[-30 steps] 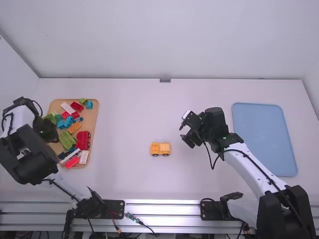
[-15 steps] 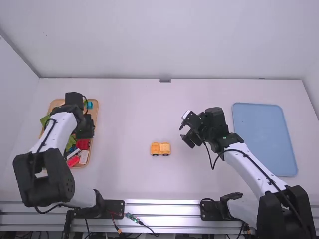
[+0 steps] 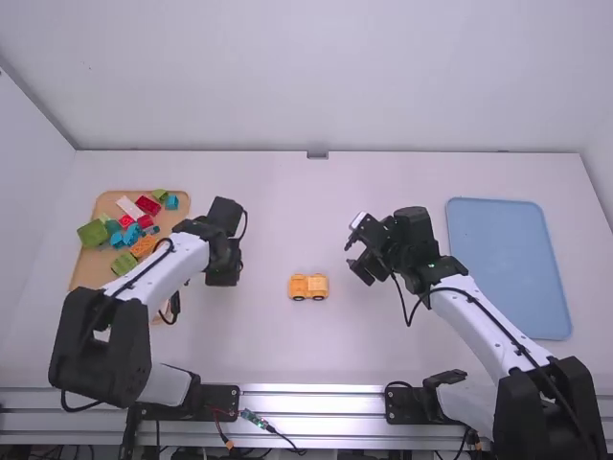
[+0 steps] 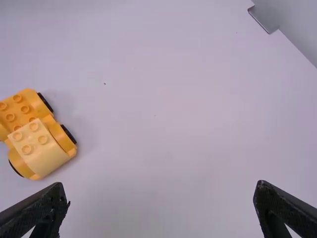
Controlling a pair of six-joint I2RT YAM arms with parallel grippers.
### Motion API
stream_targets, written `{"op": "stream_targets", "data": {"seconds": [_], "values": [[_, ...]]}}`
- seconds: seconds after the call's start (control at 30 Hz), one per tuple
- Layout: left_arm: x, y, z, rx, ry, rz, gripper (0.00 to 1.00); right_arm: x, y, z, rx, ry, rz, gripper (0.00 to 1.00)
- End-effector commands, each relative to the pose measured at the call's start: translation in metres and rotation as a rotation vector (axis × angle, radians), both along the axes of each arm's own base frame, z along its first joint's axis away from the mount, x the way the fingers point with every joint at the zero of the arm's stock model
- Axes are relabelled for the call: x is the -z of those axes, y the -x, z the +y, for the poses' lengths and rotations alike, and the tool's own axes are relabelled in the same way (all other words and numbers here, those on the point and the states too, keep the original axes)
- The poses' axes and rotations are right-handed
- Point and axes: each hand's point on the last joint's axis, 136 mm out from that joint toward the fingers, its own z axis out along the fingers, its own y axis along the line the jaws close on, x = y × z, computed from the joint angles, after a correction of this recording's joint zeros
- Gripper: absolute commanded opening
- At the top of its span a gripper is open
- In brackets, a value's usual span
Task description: Assemble lego blocks to make yellow taxi
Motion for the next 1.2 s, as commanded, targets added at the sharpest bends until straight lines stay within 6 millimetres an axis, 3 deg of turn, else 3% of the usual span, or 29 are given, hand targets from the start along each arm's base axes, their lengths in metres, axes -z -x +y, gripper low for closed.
{"op": "stream_targets", "data": {"seconds": [0.0, 0.17, 0.37, 0.67, 0.97, 1.03, 1.1, 1.17], "values": [[0.008, 0.003, -0.004, -0.019, -0.021, 0.013, 0.02, -0.005, -0.001, 0.0, 0.018, -0.022, 0.002, 0.99], [0.031, 0.0, -0.031, 0.043, 0.027, 0.053, 0.02, -0.004, -0.001, 0.0, 0.024, -0.026, 0.007, 0.99], [0.048, 0.003, -0.039, 0.046, 0.054, 0.122, 0.03, -0.004, -0.001, 0.0, 0.025, -0.026, 0.008, 0.99], [0.063, 0.006, -0.059, 0.055, 0.084, 0.146, 0.03, -0.004, -0.001, 0.0, 0.026, -0.027, 0.008, 0.99], [0.063, 0.003, -0.07, 0.091, 0.086, 0.119, 0.02, -0.004, 0.0, 0.0, 0.025, -0.026, 0.009, 0.99], [0.063, 0.003, -0.071, 0.094, 0.095, 0.123, 0.13, -0.004, 0.0, 0.0, 0.025, -0.026, 0.008, 0.99], [0.064, 0.006, -0.073, 0.091, 0.124, 0.137, 0.39, -0.004, 0.0, 0.0, 0.025, -0.026, 0.009, 0.99], [0.064, 0.007, -0.074, 0.091, 0.132, 0.142, 0.48, -0.004, 0.0, 0.0, 0.026, -0.026, 0.009, 0.99]]}}
